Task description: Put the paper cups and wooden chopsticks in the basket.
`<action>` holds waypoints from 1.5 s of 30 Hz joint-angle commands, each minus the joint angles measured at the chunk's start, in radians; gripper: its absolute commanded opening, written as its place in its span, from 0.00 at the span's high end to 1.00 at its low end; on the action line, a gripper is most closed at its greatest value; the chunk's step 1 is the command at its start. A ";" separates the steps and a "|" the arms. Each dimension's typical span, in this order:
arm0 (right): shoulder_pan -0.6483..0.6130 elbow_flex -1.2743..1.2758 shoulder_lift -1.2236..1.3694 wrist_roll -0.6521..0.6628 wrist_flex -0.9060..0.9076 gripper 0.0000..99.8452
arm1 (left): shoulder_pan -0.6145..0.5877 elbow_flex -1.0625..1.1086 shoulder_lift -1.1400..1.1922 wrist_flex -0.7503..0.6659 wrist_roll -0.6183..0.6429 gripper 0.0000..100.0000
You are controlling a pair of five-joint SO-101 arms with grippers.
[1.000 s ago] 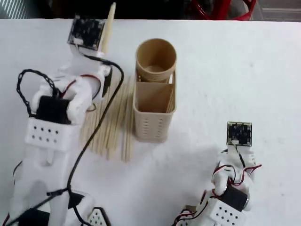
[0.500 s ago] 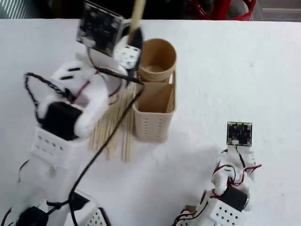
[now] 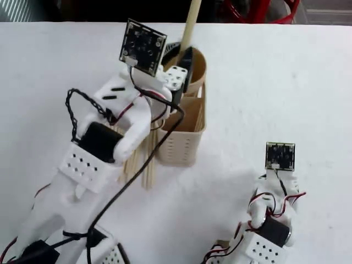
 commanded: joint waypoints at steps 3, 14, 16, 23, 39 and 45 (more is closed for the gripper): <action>0.007 0.009 -0.004 0.002 0.004 0.98 | 0.012 0.037 -0.033 -0.029 0.011 0.98; 0.007 0.009 -0.004 0.002 0.004 0.98 | 0.010 0.060 -0.035 -0.023 0.005 0.96; 0.007 0.009 -0.004 0.002 0.004 0.98 | 0.010 0.083 -0.039 -0.029 0.005 0.92; 0.007 0.009 -0.004 0.002 0.004 0.98 | 0.002 0.095 -0.041 -0.029 0.005 0.89; 0.007 0.009 -0.004 0.002 0.004 0.98 | -0.260 0.074 -0.398 0.124 0.002 0.96; 0.007 0.009 -0.004 0.002 0.004 0.98 | -0.615 0.112 -0.487 0.336 -0.143 0.93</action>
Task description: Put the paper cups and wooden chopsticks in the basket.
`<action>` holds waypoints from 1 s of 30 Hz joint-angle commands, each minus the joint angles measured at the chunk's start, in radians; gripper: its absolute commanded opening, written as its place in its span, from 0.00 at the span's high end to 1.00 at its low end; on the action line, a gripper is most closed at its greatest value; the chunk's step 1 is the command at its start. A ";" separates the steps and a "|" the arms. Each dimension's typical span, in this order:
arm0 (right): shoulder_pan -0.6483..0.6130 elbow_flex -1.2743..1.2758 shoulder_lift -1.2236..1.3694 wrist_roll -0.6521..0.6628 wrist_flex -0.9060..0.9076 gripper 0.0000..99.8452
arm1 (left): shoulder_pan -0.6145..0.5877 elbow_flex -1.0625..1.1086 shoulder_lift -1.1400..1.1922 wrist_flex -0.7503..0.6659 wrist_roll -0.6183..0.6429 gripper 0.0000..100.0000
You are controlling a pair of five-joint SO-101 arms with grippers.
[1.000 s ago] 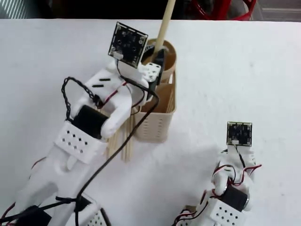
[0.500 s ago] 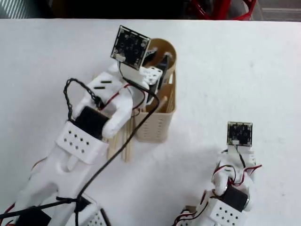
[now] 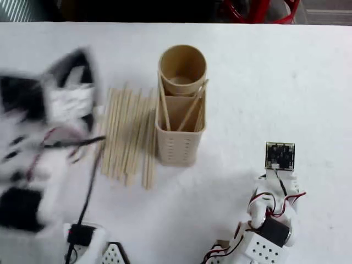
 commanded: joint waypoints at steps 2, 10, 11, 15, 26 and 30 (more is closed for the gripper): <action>0.007 0.009 -0.002 0.002 0.004 0.98 | -0.205 0.083 0.107 0.091 -0.112 0.88; 0.008 0.009 -0.002 0.002 0.004 0.98 | -0.173 0.195 0.720 0.068 -0.241 0.87; 0.008 0.009 -0.002 0.002 0.004 0.98 | -0.163 0.166 0.802 0.069 -0.241 0.87; 0.008 0.009 -0.002 0.002 0.004 0.98 | -0.160 0.018 1.064 0.091 -0.242 0.87; 0.008 0.009 -0.002 0.002 0.004 0.98 | -0.156 -0.181 1.310 0.226 -0.282 0.84; 0.008 0.009 -0.002 0.002 0.004 0.98 | -0.156 -0.186 1.360 0.226 -0.285 0.84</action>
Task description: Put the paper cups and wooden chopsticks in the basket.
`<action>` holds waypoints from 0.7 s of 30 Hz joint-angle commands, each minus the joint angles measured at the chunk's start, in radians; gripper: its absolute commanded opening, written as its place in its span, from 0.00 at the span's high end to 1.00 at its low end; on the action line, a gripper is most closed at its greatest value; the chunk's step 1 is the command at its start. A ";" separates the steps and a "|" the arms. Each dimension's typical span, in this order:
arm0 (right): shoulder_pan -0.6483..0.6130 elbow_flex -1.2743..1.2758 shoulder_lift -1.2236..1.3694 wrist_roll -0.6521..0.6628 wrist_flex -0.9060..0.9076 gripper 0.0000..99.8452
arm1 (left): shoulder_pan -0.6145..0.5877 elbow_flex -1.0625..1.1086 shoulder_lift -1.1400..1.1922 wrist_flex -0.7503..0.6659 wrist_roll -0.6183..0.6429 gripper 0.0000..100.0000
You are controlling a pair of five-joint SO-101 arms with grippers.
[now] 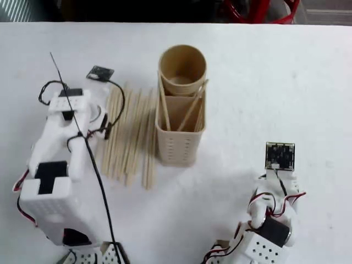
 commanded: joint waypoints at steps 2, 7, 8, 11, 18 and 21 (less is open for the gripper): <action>0.007 0.009 -0.002 0.002 0.004 0.98 | 0.018 -0.038 0.051 0.009 -0.011 0.86; 0.007 0.009 -0.002 0.002 0.004 0.98 | 0.018 -0.038 0.070 0.009 -0.012 0.95; 0.007 0.009 -0.002 0.002 0.004 0.98 | 0.018 -0.038 0.070 0.009 -0.012 0.95; 0.007 0.009 -0.002 0.002 0.004 0.98 | 0.019 -0.038 0.070 0.012 -0.014 0.95; 0.007 0.009 -0.002 0.002 0.004 0.98 | 0.012 -0.051 0.047 0.025 -0.014 0.98; 0.007 0.009 -0.002 0.002 0.004 0.98 | 0.010 -0.081 -0.039 0.120 -0.058 0.98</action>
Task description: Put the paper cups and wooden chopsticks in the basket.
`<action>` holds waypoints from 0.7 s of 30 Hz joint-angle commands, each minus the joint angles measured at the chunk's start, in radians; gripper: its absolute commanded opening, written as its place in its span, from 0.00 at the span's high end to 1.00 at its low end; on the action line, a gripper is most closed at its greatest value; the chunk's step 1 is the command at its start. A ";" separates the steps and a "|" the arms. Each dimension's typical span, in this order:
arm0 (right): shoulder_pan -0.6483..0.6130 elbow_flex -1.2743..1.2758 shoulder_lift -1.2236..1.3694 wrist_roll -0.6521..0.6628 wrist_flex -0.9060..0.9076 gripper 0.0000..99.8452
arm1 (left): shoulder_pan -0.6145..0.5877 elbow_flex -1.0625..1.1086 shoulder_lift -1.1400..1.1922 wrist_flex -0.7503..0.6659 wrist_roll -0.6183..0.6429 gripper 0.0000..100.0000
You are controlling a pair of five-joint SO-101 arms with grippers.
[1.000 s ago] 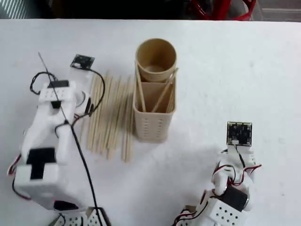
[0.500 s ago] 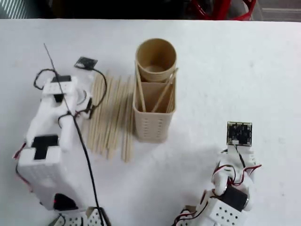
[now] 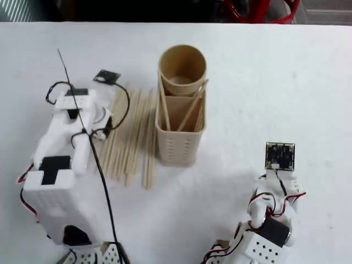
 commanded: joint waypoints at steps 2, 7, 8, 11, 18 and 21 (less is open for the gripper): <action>0.008 0.009 -0.002 0.002 0.004 0.98 | -0.004 -0.035 -0.180 0.127 -0.052 0.98; 0.008 0.009 -0.002 0.002 0.004 0.98 | -0.025 0.063 -0.364 0.173 -0.103 0.98; 0.008 0.009 -0.002 0.002 0.004 0.98 | -0.030 0.091 -0.386 0.170 -0.106 0.98; 0.008 0.009 -0.002 0.002 0.004 0.98 | -0.064 0.160 -0.406 0.112 -0.112 0.98; 0.008 0.009 -0.002 0.002 0.004 0.98 | -0.131 0.272 -0.407 0.002 -0.173 0.94; 0.008 0.009 -0.002 0.002 0.004 0.98 | -0.160 0.295 -0.407 -0.006 -0.173 0.94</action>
